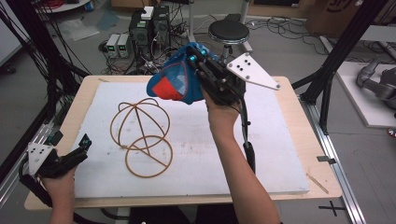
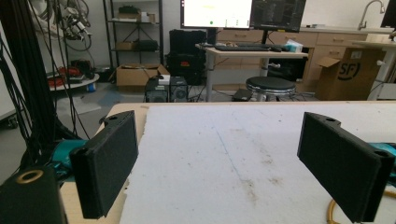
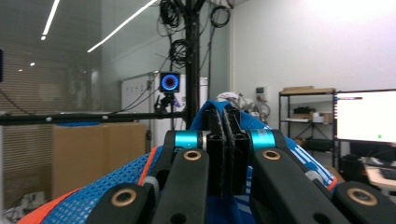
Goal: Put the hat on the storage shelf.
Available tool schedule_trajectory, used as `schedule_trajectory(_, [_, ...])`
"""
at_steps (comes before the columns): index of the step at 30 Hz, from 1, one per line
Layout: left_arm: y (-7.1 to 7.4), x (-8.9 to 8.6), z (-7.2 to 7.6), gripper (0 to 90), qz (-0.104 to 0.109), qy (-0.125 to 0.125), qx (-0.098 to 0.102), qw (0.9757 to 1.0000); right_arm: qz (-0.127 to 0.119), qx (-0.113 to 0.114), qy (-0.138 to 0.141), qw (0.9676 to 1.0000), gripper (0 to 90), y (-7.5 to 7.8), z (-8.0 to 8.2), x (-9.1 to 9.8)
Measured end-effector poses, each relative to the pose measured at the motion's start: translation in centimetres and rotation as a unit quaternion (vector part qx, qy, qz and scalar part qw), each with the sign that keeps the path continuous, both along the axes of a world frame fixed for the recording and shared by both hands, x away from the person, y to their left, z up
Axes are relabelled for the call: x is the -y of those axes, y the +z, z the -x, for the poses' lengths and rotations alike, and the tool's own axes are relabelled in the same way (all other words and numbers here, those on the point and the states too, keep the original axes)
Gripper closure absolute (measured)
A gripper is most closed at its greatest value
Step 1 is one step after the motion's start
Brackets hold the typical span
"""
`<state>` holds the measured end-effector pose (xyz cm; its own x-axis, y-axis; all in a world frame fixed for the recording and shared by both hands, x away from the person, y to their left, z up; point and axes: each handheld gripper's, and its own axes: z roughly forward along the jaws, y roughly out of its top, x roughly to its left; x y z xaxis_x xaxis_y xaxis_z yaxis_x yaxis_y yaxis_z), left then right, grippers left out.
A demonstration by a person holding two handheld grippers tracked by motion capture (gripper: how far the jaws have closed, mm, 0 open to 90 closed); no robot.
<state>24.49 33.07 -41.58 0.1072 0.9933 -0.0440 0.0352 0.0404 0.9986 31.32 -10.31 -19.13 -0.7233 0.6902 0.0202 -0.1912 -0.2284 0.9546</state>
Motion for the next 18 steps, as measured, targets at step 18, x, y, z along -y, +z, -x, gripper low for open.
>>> schedule_trajectory(18, [0.0,-0.4,0.0,12.8,0.008,0.003,0.002,1.0000,0.063,-0.005,0.066,0.9958,89.9,-1.2,1.4,-6.9])
